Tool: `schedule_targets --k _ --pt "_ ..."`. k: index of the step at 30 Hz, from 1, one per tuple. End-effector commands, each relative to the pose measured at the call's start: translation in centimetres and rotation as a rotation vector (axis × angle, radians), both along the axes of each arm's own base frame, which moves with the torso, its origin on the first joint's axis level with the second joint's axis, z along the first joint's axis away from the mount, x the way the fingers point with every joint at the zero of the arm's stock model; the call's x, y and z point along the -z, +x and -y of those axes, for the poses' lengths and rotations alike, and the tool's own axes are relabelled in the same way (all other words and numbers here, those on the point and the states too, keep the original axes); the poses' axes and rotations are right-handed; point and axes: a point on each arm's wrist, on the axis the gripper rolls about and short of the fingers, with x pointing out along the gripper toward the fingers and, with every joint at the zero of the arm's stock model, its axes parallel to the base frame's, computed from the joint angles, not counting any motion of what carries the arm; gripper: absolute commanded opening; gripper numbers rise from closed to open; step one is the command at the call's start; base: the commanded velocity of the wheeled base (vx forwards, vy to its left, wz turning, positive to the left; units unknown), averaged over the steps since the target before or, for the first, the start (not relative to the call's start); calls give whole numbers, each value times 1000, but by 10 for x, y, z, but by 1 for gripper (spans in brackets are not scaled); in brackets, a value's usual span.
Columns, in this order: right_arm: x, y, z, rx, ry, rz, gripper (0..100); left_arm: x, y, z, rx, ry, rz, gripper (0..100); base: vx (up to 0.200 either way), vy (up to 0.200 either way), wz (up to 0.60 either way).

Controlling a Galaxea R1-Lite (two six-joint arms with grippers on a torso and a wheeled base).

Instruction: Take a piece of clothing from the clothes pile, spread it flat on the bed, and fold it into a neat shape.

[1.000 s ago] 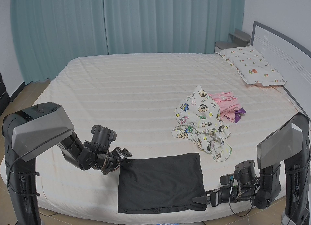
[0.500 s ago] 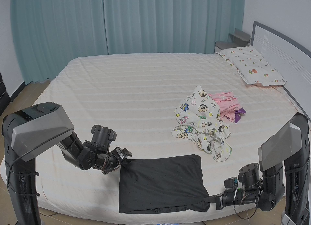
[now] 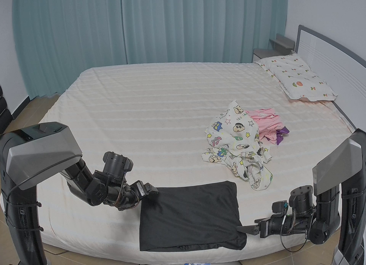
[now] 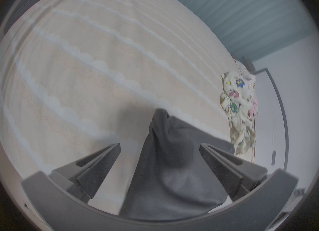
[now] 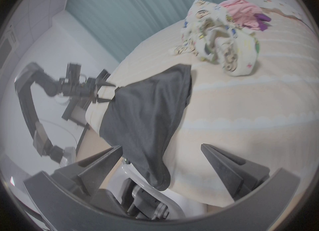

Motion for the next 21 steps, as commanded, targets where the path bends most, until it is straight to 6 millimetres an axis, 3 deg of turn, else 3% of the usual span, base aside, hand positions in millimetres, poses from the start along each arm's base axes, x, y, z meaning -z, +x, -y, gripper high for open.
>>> schedule_targets --k 1,10,16,21 --pt "-32 -5 18 209 64 40 100 5 -37 -1 202 51 -5 100 0 0 0" --pt "-40 -6 27 556 94 21 100 4 -40 3 194 34 -1 100 0 0 0" --pt "-40 -5 28 603 71 35 100 5 -38 3 185 38 7 100 0 0 0" --pt "-41 -5 29 646 99 24 100 3 -40 16 169 21 3 100 0 0 0"
